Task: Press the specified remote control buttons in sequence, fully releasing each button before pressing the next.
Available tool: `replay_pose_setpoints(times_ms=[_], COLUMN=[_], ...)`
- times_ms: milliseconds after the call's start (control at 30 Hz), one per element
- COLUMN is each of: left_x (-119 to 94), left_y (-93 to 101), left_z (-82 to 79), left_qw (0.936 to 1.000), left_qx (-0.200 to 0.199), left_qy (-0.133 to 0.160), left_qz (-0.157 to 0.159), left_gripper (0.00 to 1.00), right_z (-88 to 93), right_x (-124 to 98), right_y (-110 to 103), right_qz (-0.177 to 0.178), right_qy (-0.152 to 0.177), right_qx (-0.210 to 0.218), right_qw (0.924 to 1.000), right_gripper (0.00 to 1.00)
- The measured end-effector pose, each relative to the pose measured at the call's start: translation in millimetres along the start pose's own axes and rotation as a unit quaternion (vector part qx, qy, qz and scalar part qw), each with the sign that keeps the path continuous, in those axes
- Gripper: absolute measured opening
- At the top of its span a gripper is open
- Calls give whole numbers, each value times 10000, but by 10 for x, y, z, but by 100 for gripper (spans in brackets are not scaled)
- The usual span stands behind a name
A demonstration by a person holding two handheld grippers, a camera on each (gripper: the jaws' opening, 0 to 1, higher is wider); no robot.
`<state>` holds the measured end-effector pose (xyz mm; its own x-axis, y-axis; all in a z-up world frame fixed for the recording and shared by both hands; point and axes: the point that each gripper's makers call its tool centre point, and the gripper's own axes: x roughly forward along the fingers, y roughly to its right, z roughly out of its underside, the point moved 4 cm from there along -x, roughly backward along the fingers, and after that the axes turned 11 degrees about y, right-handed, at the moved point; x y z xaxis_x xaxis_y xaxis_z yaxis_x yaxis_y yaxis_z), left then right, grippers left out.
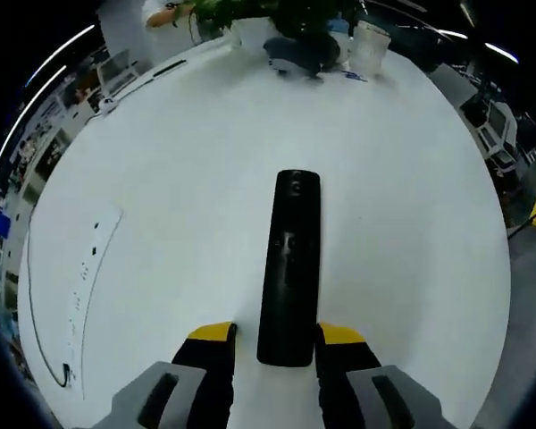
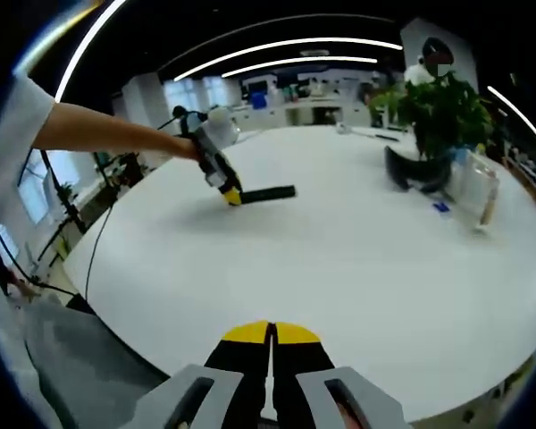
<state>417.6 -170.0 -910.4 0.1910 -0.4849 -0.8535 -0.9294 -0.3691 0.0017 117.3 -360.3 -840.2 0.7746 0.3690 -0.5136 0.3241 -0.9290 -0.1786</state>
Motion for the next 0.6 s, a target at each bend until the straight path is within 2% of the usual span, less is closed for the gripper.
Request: replay_pose_setpoints(times_ms=[133, 233, 600], left_x=[-6, 4, 10], left_y=[25, 82, 66], left_z=[-3, -8, 2], left_qw=[10000, 9996, 9997], left_qx=[55, 268, 172], left_qy=[2, -35, -159], left_qz=[27, 78, -63], left_gripper=[32, 24, 23], right_z=[5, 0, -8], right_x=[0, -3, -13], right_y=[-5, -5, 4], right_qz=[-4, 4, 43], right_qy=[-23, -5, 29], right_qx=[-25, -37, -20], right_qw=[10000, 10000, 10000], right_gripper=[0, 0, 0])
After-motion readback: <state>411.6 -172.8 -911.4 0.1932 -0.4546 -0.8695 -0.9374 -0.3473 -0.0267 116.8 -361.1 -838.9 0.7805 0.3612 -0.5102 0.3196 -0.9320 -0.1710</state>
